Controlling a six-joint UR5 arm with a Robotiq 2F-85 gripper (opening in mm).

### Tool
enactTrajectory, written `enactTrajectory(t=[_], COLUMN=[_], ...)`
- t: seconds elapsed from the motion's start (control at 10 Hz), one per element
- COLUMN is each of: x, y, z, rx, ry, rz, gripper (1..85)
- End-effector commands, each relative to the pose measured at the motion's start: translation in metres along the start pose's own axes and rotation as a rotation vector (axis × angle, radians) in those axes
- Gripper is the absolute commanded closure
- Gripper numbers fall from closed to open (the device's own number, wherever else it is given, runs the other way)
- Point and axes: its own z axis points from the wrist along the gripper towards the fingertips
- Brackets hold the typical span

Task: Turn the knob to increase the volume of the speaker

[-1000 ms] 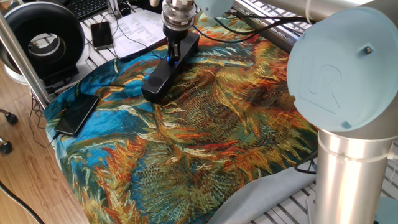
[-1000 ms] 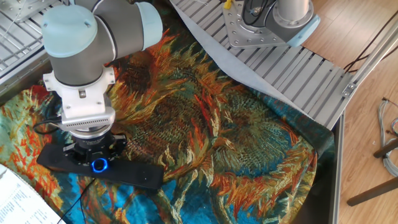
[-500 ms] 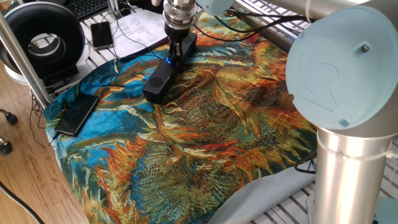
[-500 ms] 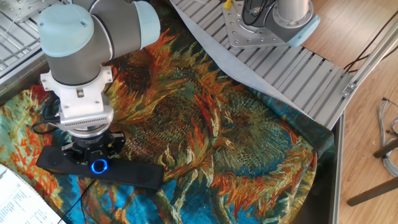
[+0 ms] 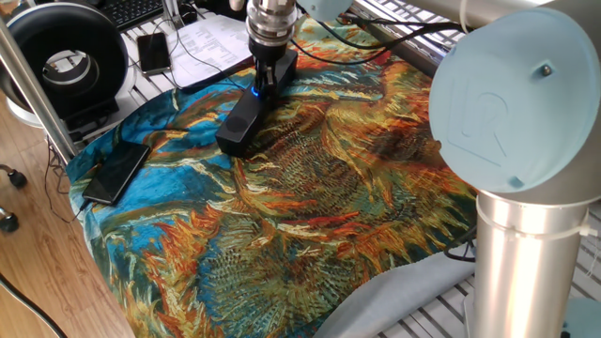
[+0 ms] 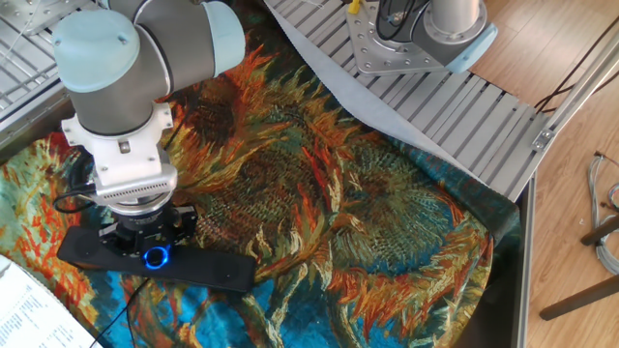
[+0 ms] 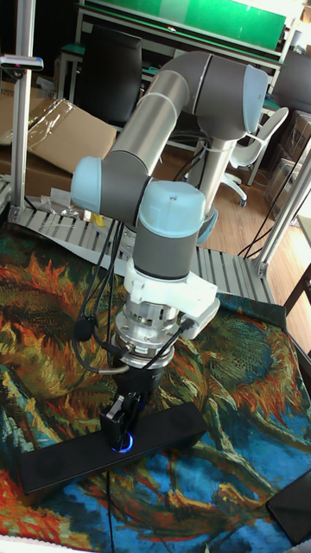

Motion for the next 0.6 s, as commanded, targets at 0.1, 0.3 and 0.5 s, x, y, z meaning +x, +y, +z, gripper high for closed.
enactTrajectory(t=[0.1, 0.3, 0.5], x=[-0.002, 0.01, 0.013], y=[-0.002, -0.009, -0.017], z=[0.001, -0.007, -0.012], rx=[-0.034, -0.019, 0.011], ry=[-0.036, -0.017, 0.018], rz=[0.055, 0.099, 0.166], gripper=[52.3, 61.3, 70.0])
